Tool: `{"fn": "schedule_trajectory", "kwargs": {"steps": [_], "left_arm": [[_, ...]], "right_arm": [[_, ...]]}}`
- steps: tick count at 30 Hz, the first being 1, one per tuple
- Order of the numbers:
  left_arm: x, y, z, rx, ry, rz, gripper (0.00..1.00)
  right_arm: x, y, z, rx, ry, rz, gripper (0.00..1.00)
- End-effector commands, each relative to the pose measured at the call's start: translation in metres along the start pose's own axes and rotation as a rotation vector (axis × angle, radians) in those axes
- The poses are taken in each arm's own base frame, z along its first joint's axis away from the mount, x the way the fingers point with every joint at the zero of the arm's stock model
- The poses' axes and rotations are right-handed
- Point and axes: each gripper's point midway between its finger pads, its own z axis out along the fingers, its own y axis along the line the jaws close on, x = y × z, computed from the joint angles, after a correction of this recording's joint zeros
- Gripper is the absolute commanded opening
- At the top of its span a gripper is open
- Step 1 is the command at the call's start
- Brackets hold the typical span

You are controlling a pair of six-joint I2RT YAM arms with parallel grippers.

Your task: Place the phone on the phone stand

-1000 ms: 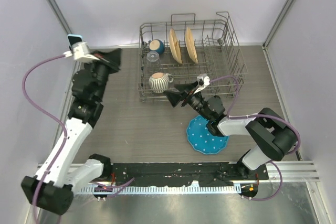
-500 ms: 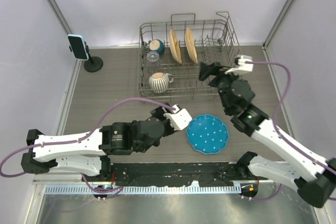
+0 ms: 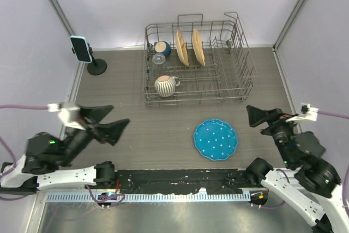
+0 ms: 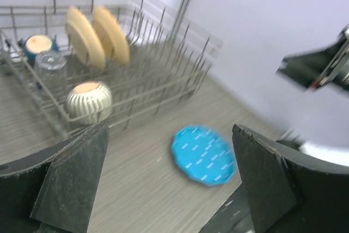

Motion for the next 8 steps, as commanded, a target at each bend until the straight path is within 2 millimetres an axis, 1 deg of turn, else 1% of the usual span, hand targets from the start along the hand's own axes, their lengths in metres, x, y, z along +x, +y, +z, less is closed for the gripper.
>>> {"fn": "schedule_trajectory", "kwargs": {"steps": [1,2,3,4,5,6,7,8], "left_arm": [[-0.06,0.011,-0.047,0.145,-0.248,-0.339,1.0],[-0.068,0.011,-0.055,0.184,-0.287,-0.371,1.0],[-0.076,0.006,-0.064,0.25,-0.32,-0.389,1.0],[-0.088,0.007,-0.073,0.284,-0.375,-0.426,1.0],[-0.098,0.013,-0.087,0.317,-0.43,-0.453,1.0],[-0.108,0.01,-0.095,0.366,-0.471,-0.464,1.0],[-0.115,0.011,-0.101,0.379,-0.489,-0.468,1.0],[-0.119,0.008,-0.101,0.391,-0.489,-0.46,1.0]], "right_arm": [[-0.066,0.025,-0.035,-0.094,-0.098,0.121,0.89],[-0.073,0.027,-0.036,-0.092,-0.106,0.106,0.89],[-0.083,0.03,-0.041,-0.104,-0.123,0.109,0.89],[-0.102,0.036,-0.052,-0.138,-0.159,0.131,0.89],[-0.115,0.041,-0.058,-0.165,-0.198,0.144,0.89],[-0.125,0.042,-0.063,-0.169,-0.222,0.16,0.89],[-0.146,0.042,-0.076,-0.178,-0.268,0.181,0.89],[-0.154,0.045,-0.081,-0.192,-0.283,0.178,0.89]]}}
